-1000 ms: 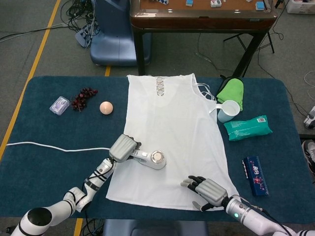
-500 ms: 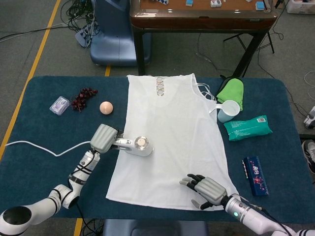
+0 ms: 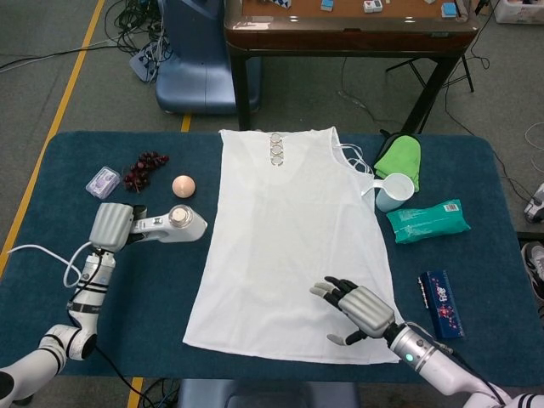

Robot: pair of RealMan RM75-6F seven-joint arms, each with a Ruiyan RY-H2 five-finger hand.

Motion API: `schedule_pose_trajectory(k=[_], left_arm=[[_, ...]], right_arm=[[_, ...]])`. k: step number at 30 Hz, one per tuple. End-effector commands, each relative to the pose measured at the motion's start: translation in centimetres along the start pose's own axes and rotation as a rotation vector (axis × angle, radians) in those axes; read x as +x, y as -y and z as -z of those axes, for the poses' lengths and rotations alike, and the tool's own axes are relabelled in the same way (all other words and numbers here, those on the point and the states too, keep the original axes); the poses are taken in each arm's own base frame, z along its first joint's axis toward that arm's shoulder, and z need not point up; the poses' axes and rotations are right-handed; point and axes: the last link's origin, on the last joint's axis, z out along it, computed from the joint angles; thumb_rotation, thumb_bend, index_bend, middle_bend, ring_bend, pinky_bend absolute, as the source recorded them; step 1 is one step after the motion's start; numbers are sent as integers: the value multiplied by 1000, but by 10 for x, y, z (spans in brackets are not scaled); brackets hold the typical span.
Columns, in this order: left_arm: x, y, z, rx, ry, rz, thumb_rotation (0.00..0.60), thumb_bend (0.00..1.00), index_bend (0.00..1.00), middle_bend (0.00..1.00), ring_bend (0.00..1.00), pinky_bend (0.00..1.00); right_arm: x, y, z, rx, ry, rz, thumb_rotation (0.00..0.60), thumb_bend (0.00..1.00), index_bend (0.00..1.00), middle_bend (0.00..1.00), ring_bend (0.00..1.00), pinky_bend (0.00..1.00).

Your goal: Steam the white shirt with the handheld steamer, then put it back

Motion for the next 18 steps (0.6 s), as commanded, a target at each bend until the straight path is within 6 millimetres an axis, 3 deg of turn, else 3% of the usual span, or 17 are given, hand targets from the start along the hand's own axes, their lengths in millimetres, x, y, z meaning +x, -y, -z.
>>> schedule_pose_trajectory(k=[1,7,18], left_arm=[[4,21,8,51,-11,-11,600,249,779,856,714,772],[-6,38,29,62,30,-72,600,249,778,855,713,772],[-29,36,41,38,89,-121,600,248,764,845,703,772]], right_arm=[[17,-5,1,-25,-75,1,444,226,0,111,30,143],[45,-15,3,-70,-189,1,438,179,0,111,30,143],[73,-24,9,-103,-293,11,437,157,0,111,30,143]])
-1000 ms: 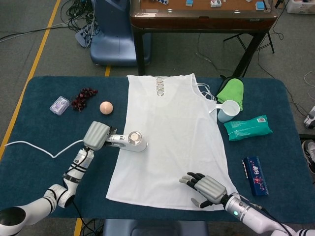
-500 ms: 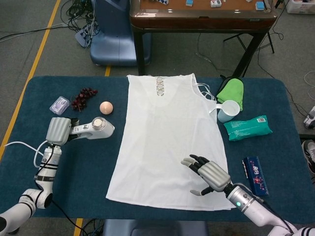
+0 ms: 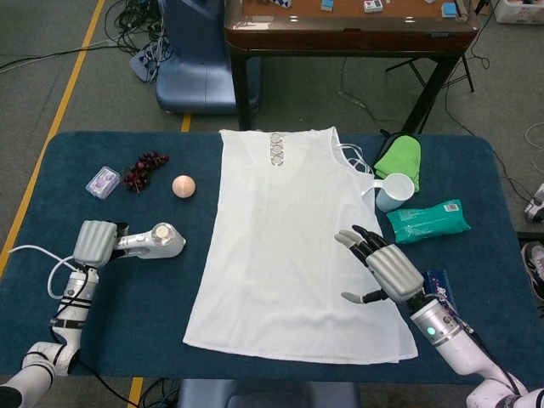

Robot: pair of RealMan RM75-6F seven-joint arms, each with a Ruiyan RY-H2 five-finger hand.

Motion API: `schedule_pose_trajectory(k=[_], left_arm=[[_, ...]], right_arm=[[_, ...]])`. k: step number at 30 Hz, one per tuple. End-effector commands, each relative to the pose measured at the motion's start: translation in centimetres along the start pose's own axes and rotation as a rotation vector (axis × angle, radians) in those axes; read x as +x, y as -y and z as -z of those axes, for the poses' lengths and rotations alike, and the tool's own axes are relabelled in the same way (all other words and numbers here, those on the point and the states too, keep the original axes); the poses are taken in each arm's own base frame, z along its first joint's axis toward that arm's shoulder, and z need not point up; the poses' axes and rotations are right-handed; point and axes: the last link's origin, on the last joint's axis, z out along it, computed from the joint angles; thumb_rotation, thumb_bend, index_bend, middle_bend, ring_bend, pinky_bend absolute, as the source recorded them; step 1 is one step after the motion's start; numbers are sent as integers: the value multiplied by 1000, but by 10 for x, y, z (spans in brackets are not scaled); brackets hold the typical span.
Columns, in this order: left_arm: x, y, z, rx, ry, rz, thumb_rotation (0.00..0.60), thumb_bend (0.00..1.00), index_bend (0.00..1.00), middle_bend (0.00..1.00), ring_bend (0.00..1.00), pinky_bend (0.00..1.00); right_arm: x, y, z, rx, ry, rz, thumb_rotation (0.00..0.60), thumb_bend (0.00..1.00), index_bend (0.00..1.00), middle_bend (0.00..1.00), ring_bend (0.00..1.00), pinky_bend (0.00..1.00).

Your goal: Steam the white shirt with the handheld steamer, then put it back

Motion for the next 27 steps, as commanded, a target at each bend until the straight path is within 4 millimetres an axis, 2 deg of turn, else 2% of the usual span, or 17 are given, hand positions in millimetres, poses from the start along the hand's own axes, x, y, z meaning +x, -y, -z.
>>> schedule_pose_trajectory(k=[1,9,12,16,20,23,27], left_arm=[[-5,-2,0,-1,11,-4,600,248,757,843,699,772],[-13,-5,6,0,21,3,600,246,658,808,658,772],[-14,-4,7,7,24,-4,600,246,583,744,620,769],[-13,-2,9,23,26,-11,600,236,410,565,511,715],[-12,0,11,39,44,-7,600,196,225,362,352,596],[-10,0,12,45,55,-2,595,188,148,286,295,543],[-6,1,17,57,84,-11,522,176,73,213,234,475]], right_arm=[[2,-1,1,-6,-2,1,437,157,0,111,30,143],[6,-5,3,-20,-17,-5,436,156,0,111,30,143],[7,-5,4,-18,-18,-5,437,157,0,111,30,143],[9,-6,5,-21,-22,-9,437,157,0,111,31,143],[9,-7,5,-22,-25,-12,438,156,0,111,30,143],[11,-7,6,-22,-32,-12,437,157,0,111,30,143],[14,-9,5,-27,-41,-13,439,156,0,111,30,143]])
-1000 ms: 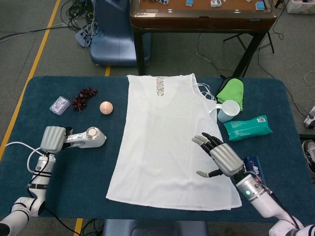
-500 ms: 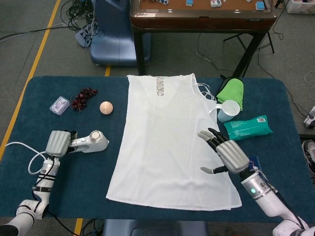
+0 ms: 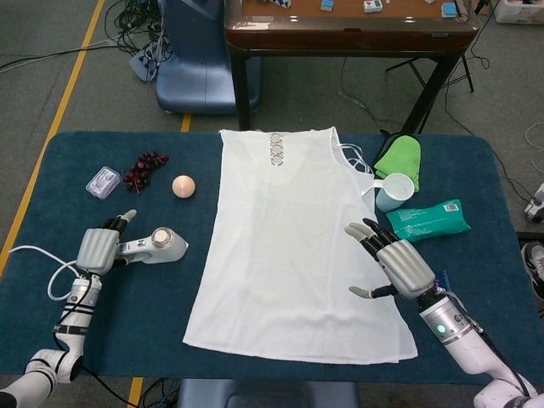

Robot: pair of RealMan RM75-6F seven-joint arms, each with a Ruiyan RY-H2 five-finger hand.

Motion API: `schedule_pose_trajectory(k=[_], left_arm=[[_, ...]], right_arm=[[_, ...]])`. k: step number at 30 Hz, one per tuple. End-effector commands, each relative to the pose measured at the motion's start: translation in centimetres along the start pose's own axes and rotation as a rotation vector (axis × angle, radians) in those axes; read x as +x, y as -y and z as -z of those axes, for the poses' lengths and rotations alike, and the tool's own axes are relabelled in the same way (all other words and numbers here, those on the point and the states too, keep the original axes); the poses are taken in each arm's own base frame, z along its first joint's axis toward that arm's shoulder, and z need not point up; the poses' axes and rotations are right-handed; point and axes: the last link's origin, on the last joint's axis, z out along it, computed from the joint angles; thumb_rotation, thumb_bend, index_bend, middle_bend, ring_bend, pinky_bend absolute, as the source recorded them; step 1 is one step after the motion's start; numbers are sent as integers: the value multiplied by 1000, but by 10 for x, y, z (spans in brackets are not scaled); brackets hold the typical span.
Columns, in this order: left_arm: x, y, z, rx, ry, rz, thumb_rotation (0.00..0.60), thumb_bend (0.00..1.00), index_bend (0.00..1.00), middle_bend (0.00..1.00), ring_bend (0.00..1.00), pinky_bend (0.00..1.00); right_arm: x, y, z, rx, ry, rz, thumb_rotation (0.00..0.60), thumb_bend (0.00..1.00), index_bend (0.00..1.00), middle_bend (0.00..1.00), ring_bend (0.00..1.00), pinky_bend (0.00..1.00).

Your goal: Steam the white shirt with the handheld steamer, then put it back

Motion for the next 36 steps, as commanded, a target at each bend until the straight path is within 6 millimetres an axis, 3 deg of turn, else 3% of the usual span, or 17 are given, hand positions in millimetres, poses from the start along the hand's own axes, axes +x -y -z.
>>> schedule_pose_trajectory(k=[1,7,11,17,22,27,36], left_arm=[[4,5,5,22,35,-11,510,173,52,192,215,456],[19,2,15,31,76,59,492,173,15,142,175,393],[34,1,25,39,90,122,589,173,18,137,173,376],[64,5,42,51,19,150,600,173,36,137,173,376],[81,15,57,84,4,167,600,173,56,137,174,376],[96,18,80,93,-52,151,600,173,108,141,183,376],[101,19,131,118,-79,113,600,173,128,143,184,372]], right_arm=[[2,-1,0,-4,-2,2,438,156,0,111,30,143],[8,-5,1,-23,-11,17,442,160,0,111,31,143],[13,-10,7,-60,-6,39,462,164,0,112,30,143],[24,-28,24,-157,-17,111,592,239,0,173,39,143],[30,-42,45,-233,-53,178,600,289,32,239,99,158],[29,-56,72,-320,-100,213,600,290,105,288,177,257],[28,-64,115,-421,-147,217,600,294,151,303,193,288]])
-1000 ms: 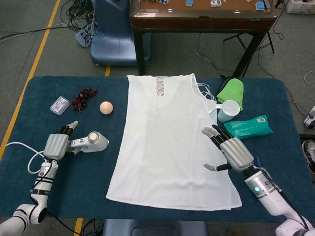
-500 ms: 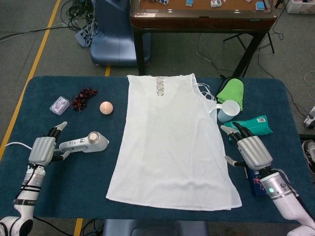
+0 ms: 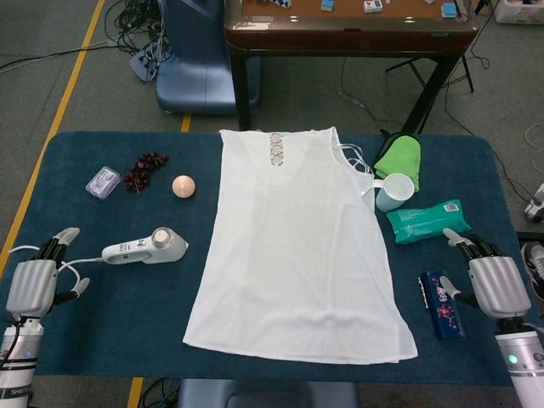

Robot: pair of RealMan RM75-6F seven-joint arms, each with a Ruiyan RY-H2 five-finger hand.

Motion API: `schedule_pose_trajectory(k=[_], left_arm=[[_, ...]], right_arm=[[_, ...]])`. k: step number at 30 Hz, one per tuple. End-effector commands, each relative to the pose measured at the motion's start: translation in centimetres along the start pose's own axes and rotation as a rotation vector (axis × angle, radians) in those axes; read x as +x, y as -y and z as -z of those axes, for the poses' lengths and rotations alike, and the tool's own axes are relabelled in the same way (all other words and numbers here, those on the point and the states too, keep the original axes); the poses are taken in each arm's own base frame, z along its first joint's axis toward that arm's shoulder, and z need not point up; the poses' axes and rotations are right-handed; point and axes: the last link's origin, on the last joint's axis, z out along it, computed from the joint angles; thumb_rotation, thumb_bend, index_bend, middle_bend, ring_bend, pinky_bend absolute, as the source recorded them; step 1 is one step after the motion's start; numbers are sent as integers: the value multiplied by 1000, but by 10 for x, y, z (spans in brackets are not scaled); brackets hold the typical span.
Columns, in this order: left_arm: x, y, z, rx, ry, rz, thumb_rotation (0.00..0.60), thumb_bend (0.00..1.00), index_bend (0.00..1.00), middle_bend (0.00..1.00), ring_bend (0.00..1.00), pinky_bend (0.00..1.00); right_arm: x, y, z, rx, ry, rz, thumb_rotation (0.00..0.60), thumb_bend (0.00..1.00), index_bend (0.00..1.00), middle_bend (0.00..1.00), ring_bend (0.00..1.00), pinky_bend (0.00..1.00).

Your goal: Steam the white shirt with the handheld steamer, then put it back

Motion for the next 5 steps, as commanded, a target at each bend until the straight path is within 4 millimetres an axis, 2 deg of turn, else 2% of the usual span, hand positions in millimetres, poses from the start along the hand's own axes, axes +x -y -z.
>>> schedule_pose_trajectory(k=[1,5], left_arm=[[4,-1,20,7,-12,-15,600,173,128,143,184,369],[10,-1,38,30,-28,-41,600,173,128,143,185,364]], right_arm=[[1,-6,12,-21,-1,5,600,294,154,303,193,288],[3,-8,20,-33,-3,4,600,296,169,307,195,288]])
